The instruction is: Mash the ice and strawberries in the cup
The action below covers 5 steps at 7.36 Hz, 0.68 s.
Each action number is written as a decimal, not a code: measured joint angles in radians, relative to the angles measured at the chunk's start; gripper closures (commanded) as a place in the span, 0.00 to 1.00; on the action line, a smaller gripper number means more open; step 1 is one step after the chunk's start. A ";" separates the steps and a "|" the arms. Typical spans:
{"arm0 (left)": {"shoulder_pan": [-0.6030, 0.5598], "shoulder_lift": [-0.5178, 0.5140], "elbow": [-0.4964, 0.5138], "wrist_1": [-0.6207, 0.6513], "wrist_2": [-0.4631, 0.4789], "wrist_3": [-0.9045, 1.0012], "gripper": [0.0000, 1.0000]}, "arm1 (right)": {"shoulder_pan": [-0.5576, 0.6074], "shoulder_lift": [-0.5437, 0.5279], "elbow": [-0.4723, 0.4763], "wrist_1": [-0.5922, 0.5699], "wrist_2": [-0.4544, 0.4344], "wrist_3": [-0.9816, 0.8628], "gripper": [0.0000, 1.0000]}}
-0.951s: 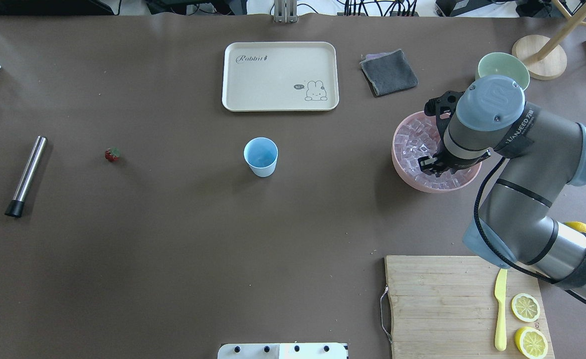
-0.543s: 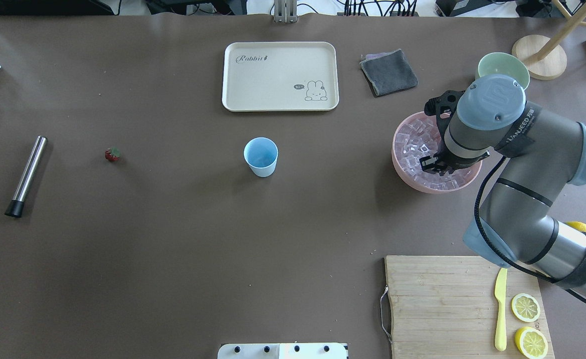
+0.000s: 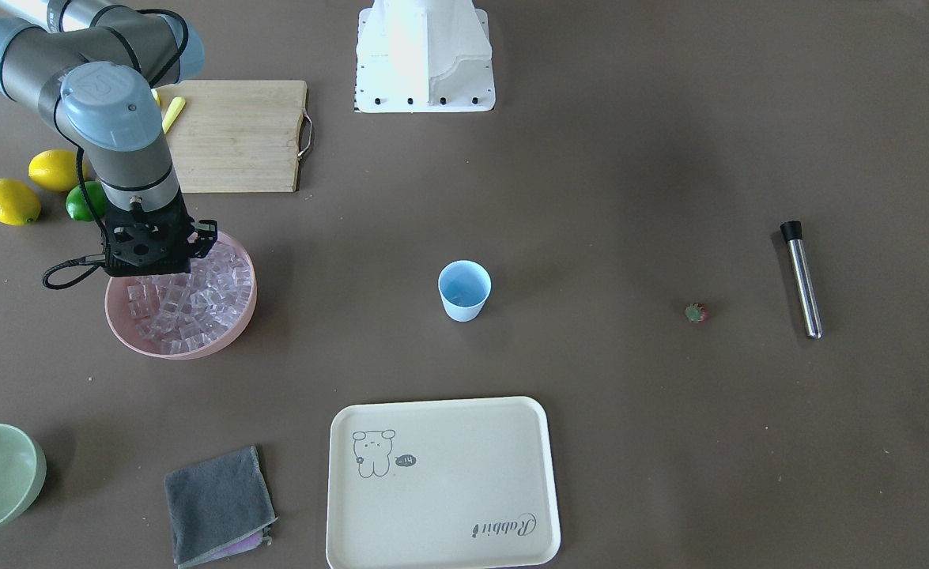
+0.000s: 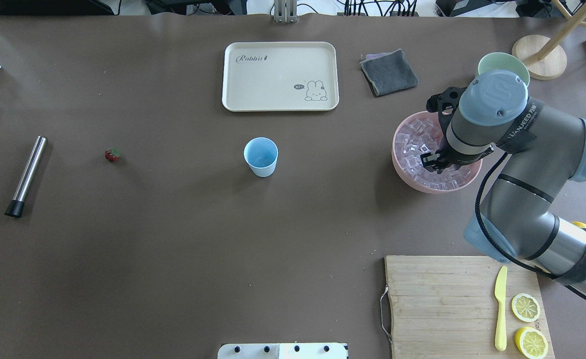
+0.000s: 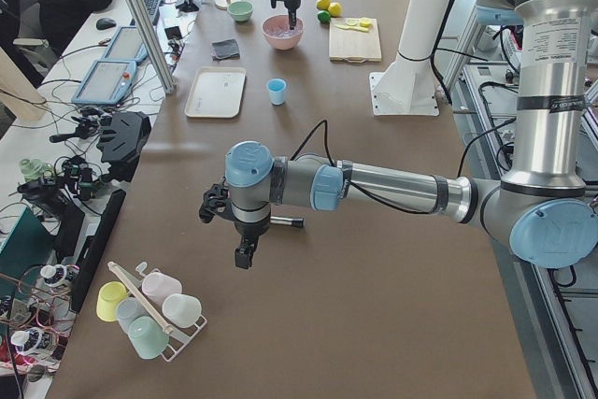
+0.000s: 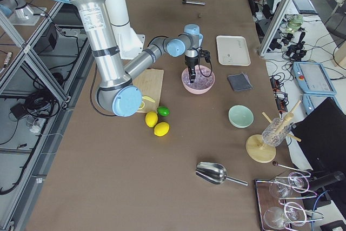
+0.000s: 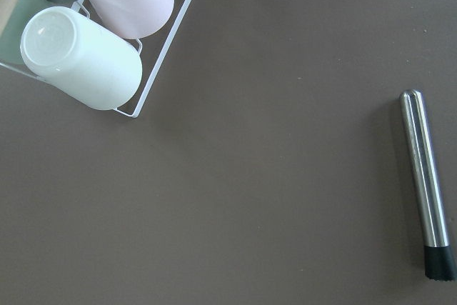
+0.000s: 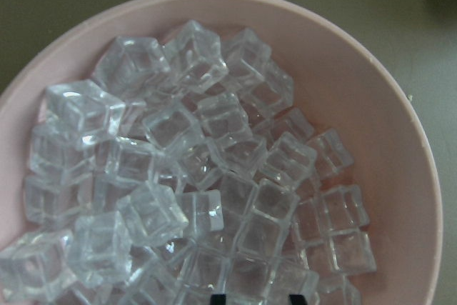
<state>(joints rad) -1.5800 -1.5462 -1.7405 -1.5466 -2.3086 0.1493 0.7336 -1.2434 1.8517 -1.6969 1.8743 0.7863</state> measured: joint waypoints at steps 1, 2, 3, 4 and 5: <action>0.000 -0.001 0.002 -0.001 0.000 0.000 0.02 | -0.002 0.006 -0.004 -0.001 -0.001 0.005 0.28; 0.000 -0.002 0.003 -0.001 0.000 0.000 0.02 | 0.000 0.011 -0.006 -0.003 0.000 0.010 0.28; 0.000 -0.003 0.002 0.000 0.000 0.000 0.01 | 0.005 0.016 -0.008 -0.014 0.002 0.021 0.28; 0.000 -0.003 0.001 0.000 0.000 0.000 0.02 | 0.011 0.019 -0.009 -0.030 0.004 0.046 0.28; 0.000 -0.002 0.001 0.000 0.000 0.001 0.02 | 0.012 0.023 -0.010 -0.039 0.005 0.076 0.28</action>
<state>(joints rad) -1.5800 -1.5484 -1.7392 -1.5466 -2.3086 0.1498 0.7455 -1.2205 1.8421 -1.7361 1.8792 0.8625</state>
